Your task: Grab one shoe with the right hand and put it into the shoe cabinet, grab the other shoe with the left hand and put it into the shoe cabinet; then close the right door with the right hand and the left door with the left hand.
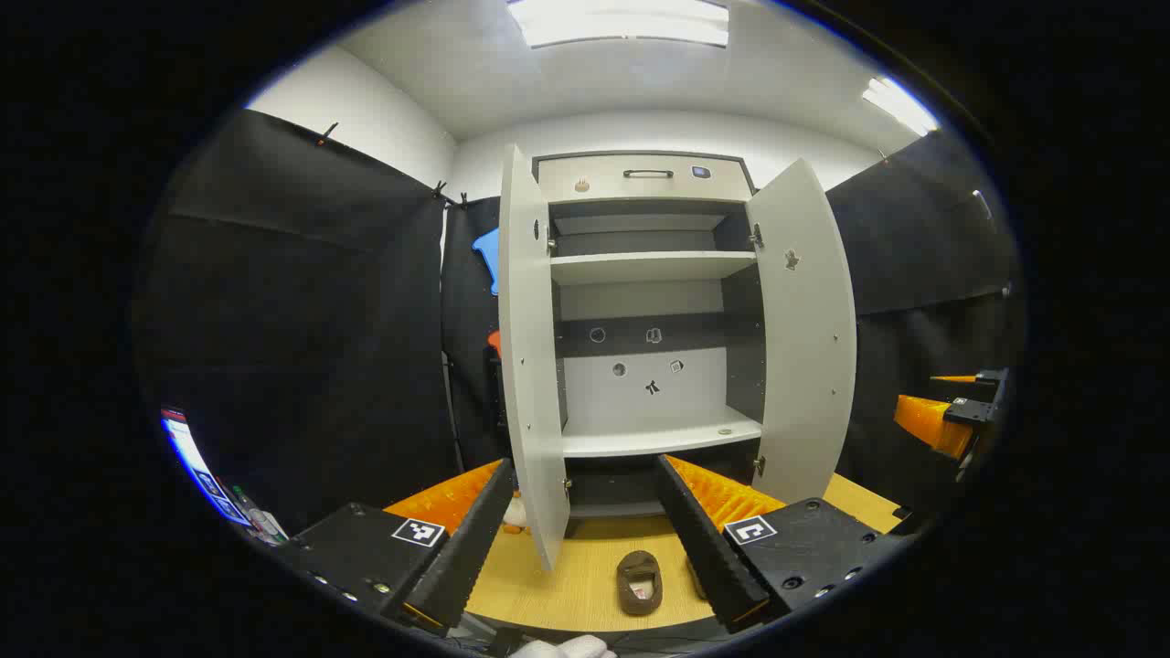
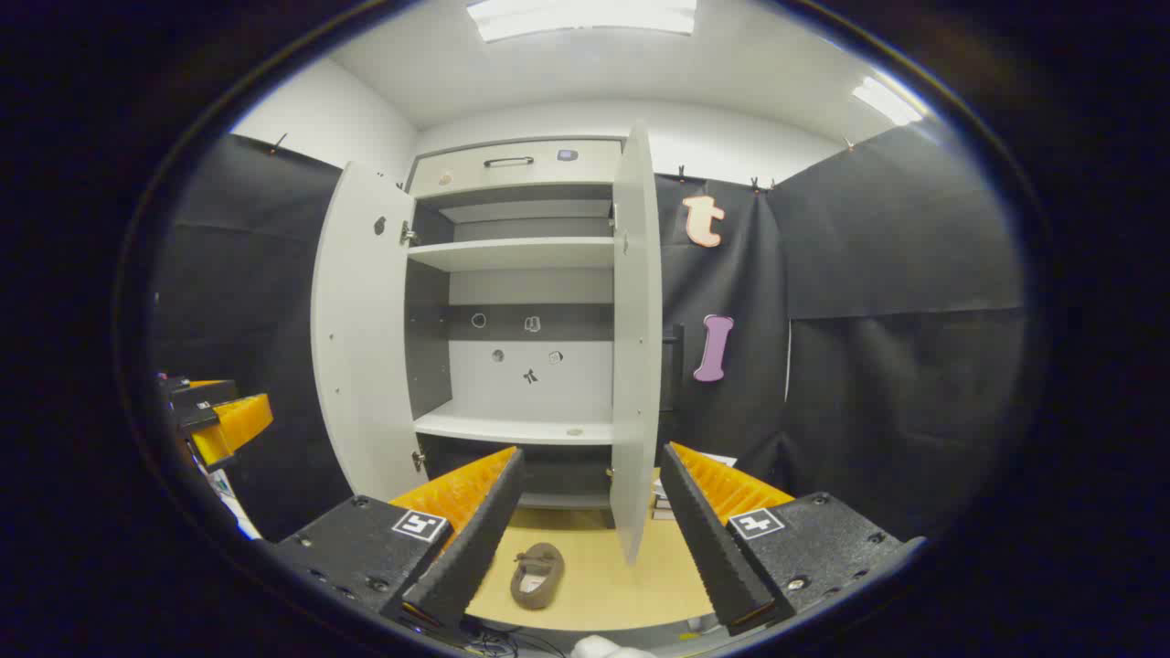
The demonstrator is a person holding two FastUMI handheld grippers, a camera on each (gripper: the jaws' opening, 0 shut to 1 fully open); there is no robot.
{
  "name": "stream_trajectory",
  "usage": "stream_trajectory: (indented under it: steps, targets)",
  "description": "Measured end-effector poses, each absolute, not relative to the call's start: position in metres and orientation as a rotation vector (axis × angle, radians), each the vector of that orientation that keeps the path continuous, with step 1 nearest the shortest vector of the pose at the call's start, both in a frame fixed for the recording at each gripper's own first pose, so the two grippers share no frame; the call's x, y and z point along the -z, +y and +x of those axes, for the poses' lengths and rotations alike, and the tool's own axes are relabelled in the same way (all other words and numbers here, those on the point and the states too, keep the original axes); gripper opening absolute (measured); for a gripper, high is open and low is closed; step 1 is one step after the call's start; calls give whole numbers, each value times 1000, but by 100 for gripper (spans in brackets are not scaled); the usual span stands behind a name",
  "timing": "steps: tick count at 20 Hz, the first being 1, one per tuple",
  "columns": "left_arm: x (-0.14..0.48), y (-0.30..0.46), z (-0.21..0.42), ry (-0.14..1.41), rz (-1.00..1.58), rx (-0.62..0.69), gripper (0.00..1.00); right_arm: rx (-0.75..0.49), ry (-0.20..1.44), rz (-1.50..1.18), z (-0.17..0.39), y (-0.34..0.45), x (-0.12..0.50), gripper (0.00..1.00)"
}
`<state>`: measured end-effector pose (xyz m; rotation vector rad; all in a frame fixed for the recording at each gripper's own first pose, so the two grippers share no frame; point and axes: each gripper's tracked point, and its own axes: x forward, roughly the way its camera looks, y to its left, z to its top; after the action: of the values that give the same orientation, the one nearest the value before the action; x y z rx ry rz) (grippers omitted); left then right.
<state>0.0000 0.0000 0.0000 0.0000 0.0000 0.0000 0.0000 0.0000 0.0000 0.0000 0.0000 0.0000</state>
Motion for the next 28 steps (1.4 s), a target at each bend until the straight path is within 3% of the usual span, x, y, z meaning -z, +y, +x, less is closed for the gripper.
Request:
stream_trajectory:
  steps: [14,28]
  targets:
    - [5,14,-14,16,-1,-31,94,-60,50,-36,11,33,26,97]
    - [15,37,-24,52,34,-152,95,-225,611,-89,90,106,290,96]
